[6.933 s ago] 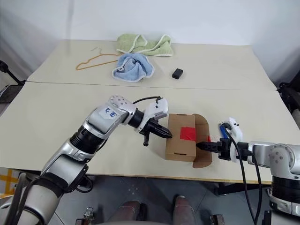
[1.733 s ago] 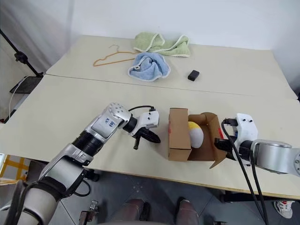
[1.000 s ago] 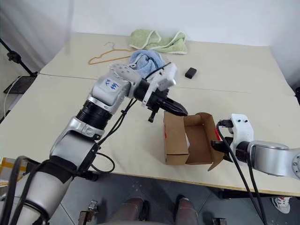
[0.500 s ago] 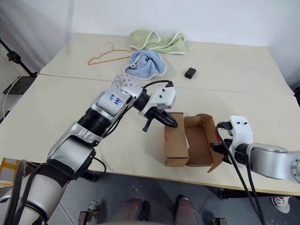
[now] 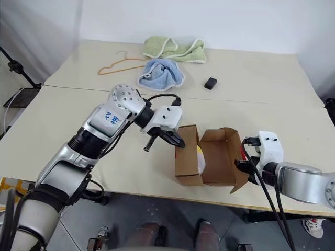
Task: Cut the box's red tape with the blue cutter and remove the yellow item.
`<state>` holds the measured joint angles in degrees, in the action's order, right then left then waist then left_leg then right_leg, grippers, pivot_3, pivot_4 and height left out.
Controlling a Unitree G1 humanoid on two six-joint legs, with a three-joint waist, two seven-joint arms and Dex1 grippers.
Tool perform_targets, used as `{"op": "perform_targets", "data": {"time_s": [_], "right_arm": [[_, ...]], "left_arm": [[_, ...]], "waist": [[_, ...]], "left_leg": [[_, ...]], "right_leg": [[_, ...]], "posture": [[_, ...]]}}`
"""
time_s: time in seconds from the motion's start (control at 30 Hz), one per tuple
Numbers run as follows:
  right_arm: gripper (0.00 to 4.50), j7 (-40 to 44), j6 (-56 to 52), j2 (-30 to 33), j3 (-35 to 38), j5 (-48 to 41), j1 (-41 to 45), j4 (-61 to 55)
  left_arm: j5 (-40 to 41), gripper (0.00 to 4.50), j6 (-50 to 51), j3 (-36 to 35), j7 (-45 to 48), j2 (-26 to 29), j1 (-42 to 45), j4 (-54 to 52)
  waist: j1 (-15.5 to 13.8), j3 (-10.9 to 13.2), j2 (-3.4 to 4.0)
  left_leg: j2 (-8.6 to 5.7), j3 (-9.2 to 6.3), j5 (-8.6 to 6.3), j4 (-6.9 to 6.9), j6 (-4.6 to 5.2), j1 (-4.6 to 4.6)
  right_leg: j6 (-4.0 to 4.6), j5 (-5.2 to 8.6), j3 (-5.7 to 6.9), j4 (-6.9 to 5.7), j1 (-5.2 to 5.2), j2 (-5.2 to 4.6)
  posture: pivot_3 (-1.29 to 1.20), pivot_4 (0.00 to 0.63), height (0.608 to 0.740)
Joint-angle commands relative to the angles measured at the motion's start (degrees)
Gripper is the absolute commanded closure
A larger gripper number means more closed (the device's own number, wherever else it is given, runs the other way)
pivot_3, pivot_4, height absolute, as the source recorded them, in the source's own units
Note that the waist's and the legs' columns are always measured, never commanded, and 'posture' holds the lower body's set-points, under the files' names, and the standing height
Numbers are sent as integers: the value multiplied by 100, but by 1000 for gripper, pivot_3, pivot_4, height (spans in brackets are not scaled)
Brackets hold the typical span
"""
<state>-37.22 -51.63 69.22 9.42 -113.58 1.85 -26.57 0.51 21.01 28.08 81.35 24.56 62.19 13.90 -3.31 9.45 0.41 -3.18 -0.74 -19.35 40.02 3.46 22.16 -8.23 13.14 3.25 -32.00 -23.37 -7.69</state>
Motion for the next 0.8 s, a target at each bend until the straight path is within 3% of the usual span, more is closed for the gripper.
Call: {"op": "perform_targets", "data": {"time_s": [0.03,0.4,0.67,0.8], "right_arm": [[4493,-150,-49,191,337,58,30,100],[4493,-317,-151,314,-95,58,551,-140],[4493,-468,145,-148,25,58,111,-225],[4493,-444,214,-385,358,58,-201,-124]], "left_arm": [[-528,4500,71,503,-78,141,-341,112],[-785,4500,315,505,-754,-68,-594,-62],[-991,4500,271,655,-952,70,-790,-63],[-1007,4500,300,693,-894,149,-897,-164]], "waist": [[-27,-3,1],[-134,-14,8],[-123,-21,8],[-132,-28,19]], "left_leg": [[-1,-2,-2,2,3,0],[-27,-23,1,8,25,-5],[-24,-24,-2,5,29,-32],[-20,-27,-12,-7,45,-82]], "right_leg": [[4,2,-15,0,3,-1],[22,9,-44,20,27,-71],[21,9,-39,20,55,-66],[81,44,-40,39,107,-71]], "posture": [[0,150,740],[0,150,740],[0,150,740],[0,150,740]]}}
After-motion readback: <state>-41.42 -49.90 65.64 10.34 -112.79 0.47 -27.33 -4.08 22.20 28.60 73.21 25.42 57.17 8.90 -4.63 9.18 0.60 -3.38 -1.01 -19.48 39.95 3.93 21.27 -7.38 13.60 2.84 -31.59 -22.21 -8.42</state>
